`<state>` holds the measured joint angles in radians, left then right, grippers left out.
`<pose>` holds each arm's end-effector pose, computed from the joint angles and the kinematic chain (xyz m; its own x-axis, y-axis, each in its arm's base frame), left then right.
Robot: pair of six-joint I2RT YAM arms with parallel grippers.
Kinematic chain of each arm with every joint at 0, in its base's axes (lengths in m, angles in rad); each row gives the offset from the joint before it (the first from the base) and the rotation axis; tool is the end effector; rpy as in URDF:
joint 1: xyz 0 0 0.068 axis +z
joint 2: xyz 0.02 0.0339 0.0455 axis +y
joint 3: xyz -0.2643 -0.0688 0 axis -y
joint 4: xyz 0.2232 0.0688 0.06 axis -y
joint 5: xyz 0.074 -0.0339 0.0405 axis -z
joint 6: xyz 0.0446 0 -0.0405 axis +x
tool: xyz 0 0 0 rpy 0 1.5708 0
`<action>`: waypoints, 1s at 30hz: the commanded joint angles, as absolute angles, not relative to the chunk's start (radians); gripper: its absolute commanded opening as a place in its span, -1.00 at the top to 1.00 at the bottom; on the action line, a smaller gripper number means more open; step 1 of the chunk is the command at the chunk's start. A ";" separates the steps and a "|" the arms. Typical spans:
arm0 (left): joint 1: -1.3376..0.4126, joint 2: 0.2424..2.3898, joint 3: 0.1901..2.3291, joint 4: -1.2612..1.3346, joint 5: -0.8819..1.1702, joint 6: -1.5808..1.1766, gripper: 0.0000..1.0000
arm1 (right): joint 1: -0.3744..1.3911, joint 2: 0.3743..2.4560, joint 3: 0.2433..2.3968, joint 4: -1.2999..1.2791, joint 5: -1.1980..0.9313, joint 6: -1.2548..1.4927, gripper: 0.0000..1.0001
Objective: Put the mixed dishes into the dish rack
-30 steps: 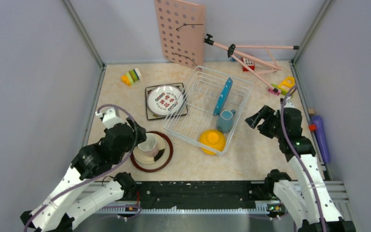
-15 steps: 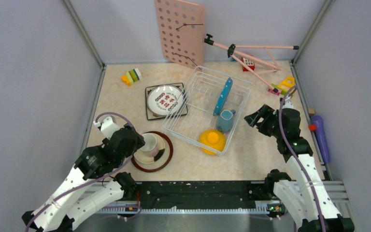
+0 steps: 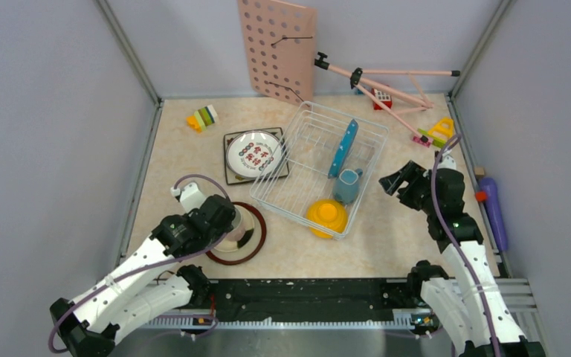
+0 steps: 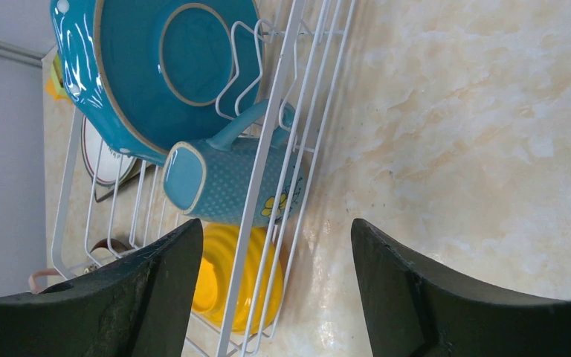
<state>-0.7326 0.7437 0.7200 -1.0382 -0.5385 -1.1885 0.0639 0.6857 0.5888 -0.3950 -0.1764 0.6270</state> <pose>0.0932 -0.0531 0.2491 -0.6026 -0.5293 -0.5973 -0.4575 0.8423 -0.2850 0.1465 0.0172 0.2633 -0.5091 0.5462 -0.6651 0.1006 0.8053 0.5843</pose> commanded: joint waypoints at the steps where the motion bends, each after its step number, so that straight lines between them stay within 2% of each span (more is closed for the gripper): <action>1: -0.727 0.744 0.714 -0.984 -0.542 -1.215 0.17 | 0.071 0.669 0.627 -0.386 -0.145 0.605 -0.44; 5: -0.727 0.731 0.742 -1.021 -0.544 -1.197 0.27 | 0.071 0.675 0.637 -0.388 -0.140 0.604 -0.44; 6: -0.727 0.726 0.739 -1.015 -0.537 -1.191 0.39 | 0.071 0.675 0.637 -0.385 -0.141 0.604 -0.44; 9: -0.727 0.713 0.716 -0.995 -0.507 -1.177 1.00 | 0.071 0.677 0.632 -0.374 -0.146 0.615 -0.44; 21: -0.727 0.619 0.872 -1.126 -0.595 -1.143 1.00 | 0.071 0.689 0.641 -0.366 -0.163 0.606 -0.45; 30: -0.726 0.560 1.036 -1.095 -0.521 -1.036 1.00 | 0.071 0.696 0.656 -0.316 -0.275 0.568 -0.47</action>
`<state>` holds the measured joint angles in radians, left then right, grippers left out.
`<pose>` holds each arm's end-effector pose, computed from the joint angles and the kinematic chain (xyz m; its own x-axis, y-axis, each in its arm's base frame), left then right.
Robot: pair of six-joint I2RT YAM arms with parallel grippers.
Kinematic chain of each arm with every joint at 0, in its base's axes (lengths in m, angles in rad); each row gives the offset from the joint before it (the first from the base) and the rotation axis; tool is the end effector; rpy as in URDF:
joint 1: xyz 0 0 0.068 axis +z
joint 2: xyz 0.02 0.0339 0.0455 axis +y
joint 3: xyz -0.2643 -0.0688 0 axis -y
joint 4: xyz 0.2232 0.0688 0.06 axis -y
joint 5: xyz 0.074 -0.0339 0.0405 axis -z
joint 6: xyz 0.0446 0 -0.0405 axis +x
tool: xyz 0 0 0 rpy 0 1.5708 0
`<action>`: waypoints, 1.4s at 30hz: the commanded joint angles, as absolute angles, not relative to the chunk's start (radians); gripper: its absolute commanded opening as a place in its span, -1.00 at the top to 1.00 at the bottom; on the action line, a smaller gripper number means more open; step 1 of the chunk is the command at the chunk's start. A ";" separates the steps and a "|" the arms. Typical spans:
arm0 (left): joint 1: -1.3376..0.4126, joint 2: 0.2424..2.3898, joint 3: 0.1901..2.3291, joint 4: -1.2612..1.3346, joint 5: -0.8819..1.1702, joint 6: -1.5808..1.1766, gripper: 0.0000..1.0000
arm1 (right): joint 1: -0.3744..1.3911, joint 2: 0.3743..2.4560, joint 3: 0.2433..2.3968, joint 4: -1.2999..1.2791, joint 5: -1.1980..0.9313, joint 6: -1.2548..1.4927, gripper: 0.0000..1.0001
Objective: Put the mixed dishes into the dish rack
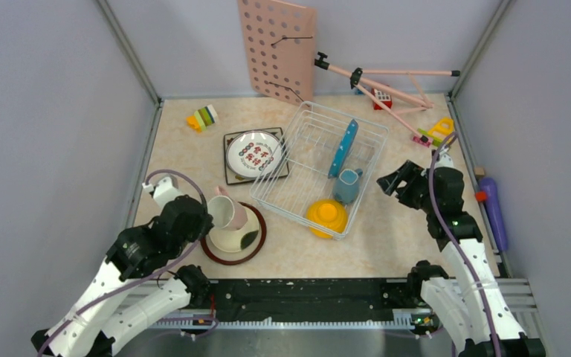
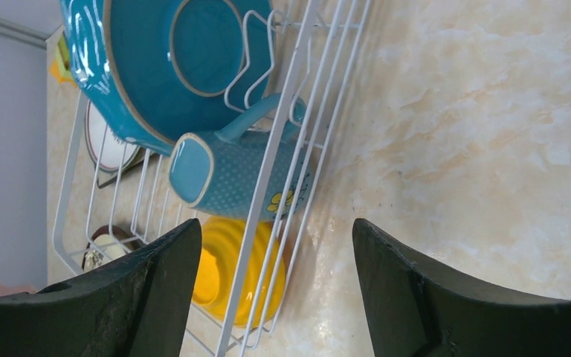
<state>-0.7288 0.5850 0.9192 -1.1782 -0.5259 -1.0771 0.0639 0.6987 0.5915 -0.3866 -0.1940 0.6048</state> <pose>0.0639 -0.0270 0.3052 -0.5523 -0.5279 -0.6452 -0.3359 0.8493 -0.4074 0.1488 0.0181 0.2635 -0.5211 0.5257 -0.6724 0.0780 0.8138 0.5758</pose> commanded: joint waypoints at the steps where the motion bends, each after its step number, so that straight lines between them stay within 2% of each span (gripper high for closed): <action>1: -0.728 0.556 1.054 -1.079 -0.509 -1.017 1.00 | 0.071 0.695 0.653 -0.297 -0.314 0.558 -0.48; 5: -0.727 0.532 1.084 -0.937 -0.398 -0.967 1.00 | 0.071 0.679 0.627 -0.169 -0.552 0.529 -0.51; 10: -0.727 0.578 1.092 -0.708 -0.239 -0.937 1.00 | 0.071 0.674 0.587 0.050 -0.782 0.622 -0.59; 15: -0.726 0.690 1.066 -0.423 -0.047 -0.917 1.00 | 0.072 0.729 0.601 0.188 -0.895 0.737 -0.78; 19: -0.685 0.824 1.035 -0.157 0.144 -0.974 1.00 | 0.082 0.781 0.568 0.452 -0.987 0.905 -0.96; 23: -0.579 0.904 0.921 0.272 0.385 -1.238 1.00 | 0.091 0.778 0.549 0.584 -0.979 0.992 -0.98; 26: -0.527 0.963 0.855 0.547 0.465 -1.362 1.00 | 0.092 0.793 0.535 0.701 -0.963 1.110 -0.98; 29: -0.515 1.012 0.838 0.683 0.498 -1.358 1.00 | 0.094 0.812 0.527 0.806 -0.920 1.276 -0.98; 32: -0.513 1.029 0.816 0.844 0.567 -1.214 1.00 | 0.108 0.808 0.564 0.699 -0.869 1.307 -0.98; 36: -0.511 1.049 0.843 0.792 0.586 -1.143 1.00 | 0.153 0.807 0.651 0.466 -0.792 1.205 -0.98; 42: -0.508 1.159 0.852 0.964 0.656 -1.272 1.00 | 0.215 0.842 0.662 0.609 -0.774 1.251 -0.98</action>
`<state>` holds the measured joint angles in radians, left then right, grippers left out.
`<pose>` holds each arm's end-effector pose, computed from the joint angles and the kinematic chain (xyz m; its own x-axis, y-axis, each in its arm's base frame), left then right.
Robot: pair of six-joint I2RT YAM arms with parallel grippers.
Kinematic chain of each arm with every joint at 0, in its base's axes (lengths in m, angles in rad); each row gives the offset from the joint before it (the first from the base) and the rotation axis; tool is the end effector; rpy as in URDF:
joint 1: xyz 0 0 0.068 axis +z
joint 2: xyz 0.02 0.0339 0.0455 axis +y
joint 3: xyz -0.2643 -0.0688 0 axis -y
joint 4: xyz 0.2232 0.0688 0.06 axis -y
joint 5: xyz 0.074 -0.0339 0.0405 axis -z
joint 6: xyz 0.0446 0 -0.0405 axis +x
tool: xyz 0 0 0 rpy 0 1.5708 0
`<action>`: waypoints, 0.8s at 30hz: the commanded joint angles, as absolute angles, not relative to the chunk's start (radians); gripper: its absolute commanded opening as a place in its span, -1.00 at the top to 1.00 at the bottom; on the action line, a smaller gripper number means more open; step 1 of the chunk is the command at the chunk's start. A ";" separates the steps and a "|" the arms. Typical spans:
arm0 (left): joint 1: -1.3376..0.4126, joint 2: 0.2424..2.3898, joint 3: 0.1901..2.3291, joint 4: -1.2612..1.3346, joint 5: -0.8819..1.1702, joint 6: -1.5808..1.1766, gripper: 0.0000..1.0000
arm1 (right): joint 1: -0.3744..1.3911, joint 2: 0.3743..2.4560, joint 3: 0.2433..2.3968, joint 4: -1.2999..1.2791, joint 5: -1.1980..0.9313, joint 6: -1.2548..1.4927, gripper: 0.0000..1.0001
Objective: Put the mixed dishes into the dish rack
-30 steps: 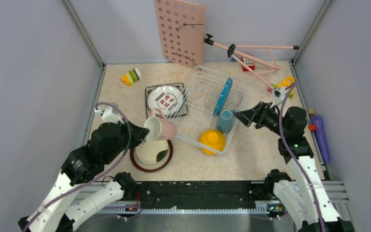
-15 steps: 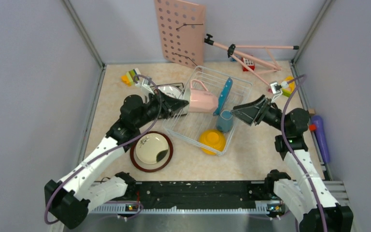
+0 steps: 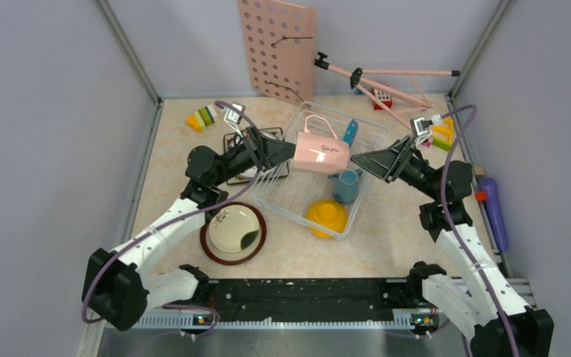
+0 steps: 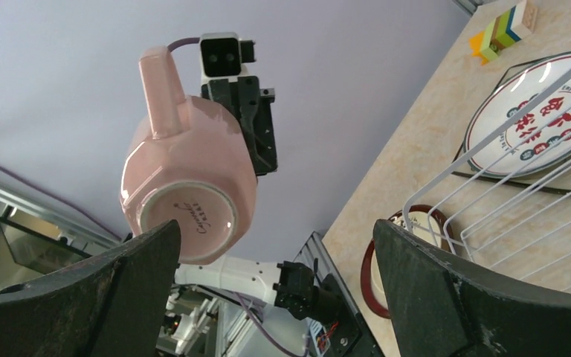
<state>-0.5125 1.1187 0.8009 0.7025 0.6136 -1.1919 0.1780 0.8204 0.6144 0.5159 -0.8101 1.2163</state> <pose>0.1946 -0.1389 0.3800 -0.6837 -0.4869 -0.5436 0.6242 -0.0042 -0.7812 0.1619 0.0619 0.3518 -0.6470 0.5405 -0.5378 -0.5595 0.1425 0.8165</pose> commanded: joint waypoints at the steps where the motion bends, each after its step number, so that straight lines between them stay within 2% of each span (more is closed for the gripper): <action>1: -0.509 1.167 0.849 0.989 0.657 -1.278 1.00 | 0.224 0.851 0.660 0.646 -0.773 1.271 -0.98; 11: -0.502 1.243 0.855 1.079 0.652 -1.367 1.00 | 0.287 0.892 0.667 0.791 -0.772 1.323 -0.98; 20: -0.496 1.290 0.830 1.163 0.622 -1.422 1.00 | 0.289 0.864 0.590 1.017 -0.663 1.429 -0.98; 24: -0.495 1.307 0.841 1.180 0.636 -1.432 1.00 | 0.304 0.884 0.629 0.909 -0.678 1.374 -0.98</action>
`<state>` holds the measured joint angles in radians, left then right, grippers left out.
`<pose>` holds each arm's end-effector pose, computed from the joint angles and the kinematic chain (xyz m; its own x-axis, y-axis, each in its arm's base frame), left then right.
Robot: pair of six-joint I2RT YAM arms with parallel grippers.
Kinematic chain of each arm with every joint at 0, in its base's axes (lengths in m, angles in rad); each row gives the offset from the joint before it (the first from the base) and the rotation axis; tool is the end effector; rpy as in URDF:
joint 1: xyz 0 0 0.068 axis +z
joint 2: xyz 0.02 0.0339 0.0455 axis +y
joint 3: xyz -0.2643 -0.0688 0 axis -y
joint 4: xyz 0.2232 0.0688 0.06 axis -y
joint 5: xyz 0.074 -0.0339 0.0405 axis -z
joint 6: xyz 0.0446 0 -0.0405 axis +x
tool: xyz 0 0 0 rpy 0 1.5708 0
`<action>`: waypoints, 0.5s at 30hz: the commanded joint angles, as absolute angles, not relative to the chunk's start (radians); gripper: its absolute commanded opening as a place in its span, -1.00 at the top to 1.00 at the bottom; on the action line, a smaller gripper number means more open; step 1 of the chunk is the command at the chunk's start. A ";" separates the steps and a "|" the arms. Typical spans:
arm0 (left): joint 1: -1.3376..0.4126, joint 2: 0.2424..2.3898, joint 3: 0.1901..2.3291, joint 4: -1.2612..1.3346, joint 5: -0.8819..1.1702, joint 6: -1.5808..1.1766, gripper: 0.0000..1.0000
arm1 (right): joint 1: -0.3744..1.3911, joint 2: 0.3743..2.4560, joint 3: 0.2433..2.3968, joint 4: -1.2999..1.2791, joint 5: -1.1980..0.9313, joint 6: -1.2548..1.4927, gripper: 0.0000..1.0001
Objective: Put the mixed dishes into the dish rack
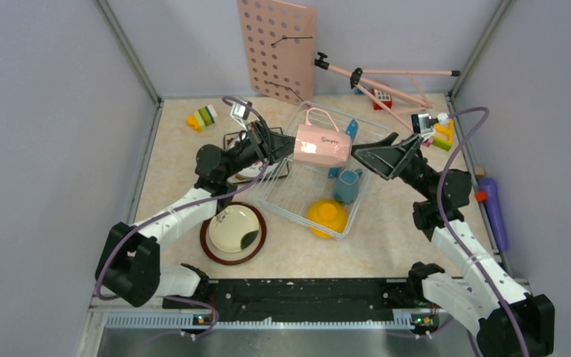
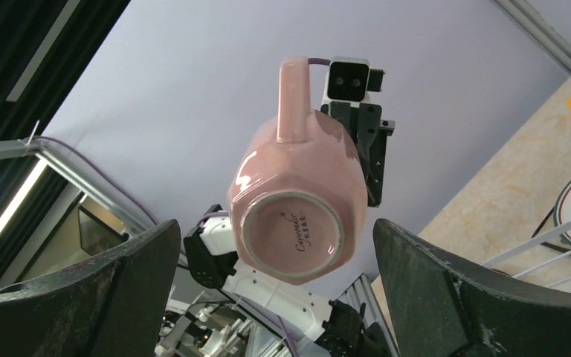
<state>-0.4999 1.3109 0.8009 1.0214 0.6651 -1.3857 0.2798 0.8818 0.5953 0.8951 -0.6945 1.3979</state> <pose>0.2249 -0.1542 0.3657 -0.7559 -0.4684 -0.4574 0.5785 -0.1510 -0.8016 0.1573 0.0749 0.3739 -0.6116 0.6118 -0.5016 -0.6646 -0.0534 0.7453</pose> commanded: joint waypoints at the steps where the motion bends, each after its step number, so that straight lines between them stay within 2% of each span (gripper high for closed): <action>1: -0.494 1.312 0.846 1.180 0.640 -1.436 1.00 | 0.316 0.885 0.641 0.871 -0.673 1.348 -0.98; 7: -0.495 1.344 0.862 1.184 0.660 -1.458 1.00 | 0.410 0.888 0.718 0.626 -0.613 1.165 -0.98; 15: -0.498 1.357 0.855 1.185 0.684 -1.469 1.00 | 0.440 0.924 0.728 0.652 -0.559 1.164 -0.94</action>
<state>-0.4984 1.3731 0.8043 1.0485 0.6926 -1.4368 0.4236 0.9100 0.6754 0.6369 -0.6022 1.1984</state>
